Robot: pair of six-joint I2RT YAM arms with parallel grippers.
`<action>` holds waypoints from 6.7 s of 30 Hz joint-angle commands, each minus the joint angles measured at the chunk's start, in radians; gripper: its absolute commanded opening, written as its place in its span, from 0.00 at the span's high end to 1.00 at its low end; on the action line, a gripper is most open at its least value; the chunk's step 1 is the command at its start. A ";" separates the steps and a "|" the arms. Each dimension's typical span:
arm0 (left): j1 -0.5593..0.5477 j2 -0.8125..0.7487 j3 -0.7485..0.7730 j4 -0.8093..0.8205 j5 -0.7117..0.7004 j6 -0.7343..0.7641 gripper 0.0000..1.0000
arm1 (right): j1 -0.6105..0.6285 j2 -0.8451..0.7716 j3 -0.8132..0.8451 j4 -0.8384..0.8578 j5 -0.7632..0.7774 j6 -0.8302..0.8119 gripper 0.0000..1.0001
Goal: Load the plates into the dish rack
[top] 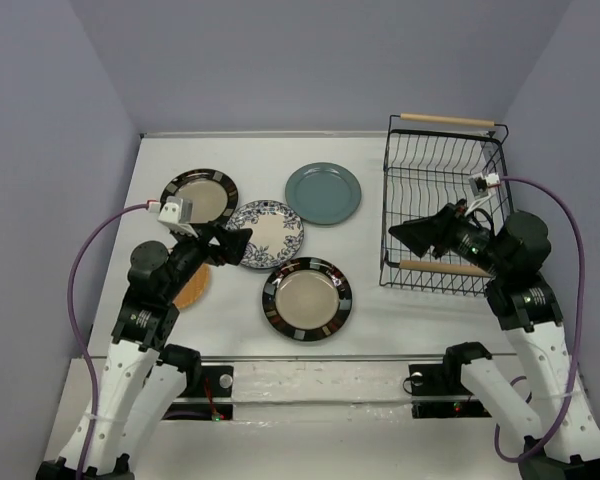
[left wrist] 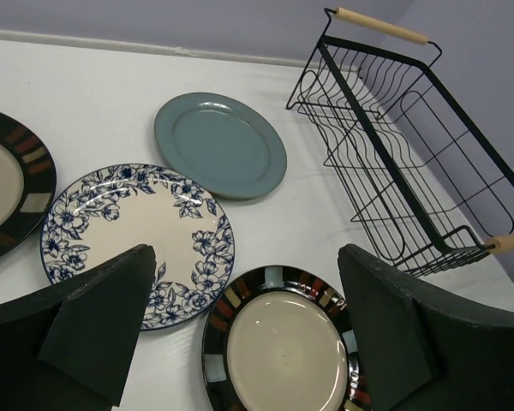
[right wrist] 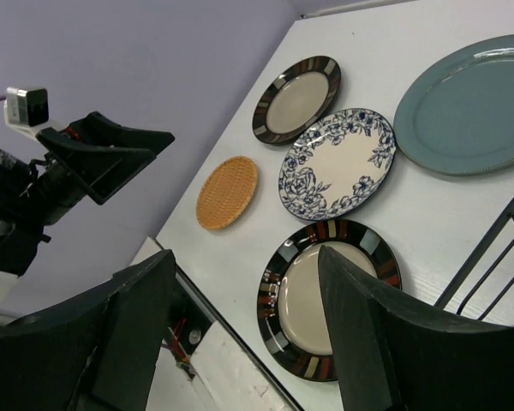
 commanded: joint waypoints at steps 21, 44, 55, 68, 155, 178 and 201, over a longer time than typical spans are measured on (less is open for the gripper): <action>0.056 0.242 -0.107 -0.100 -0.317 -0.400 0.01 | 0.194 0.145 -0.062 0.165 0.059 -0.017 0.31; 0.030 0.686 -0.233 0.388 -0.384 -0.632 0.30 | 0.213 0.142 -0.145 0.208 0.047 -0.017 0.32; -0.030 0.825 -0.224 0.527 -0.539 -0.678 0.56 | 0.213 0.130 -0.160 0.215 0.059 -0.008 0.32; -0.054 0.594 -0.307 0.530 -0.522 -0.621 0.94 | 0.222 0.119 -0.119 0.163 0.065 0.003 0.30; -0.315 -0.226 0.003 -0.139 -0.011 -0.056 0.05 | -0.243 0.803 0.578 0.148 1.165 -0.974 0.93; -0.344 -0.176 0.003 -0.139 -0.019 -0.059 0.04 | -0.310 0.975 0.546 0.157 1.110 -0.856 0.93; -0.309 0.121 0.021 -0.196 -0.103 -0.101 0.04 | -0.320 1.167 0.717 0.110 1.036 -0.712 0.30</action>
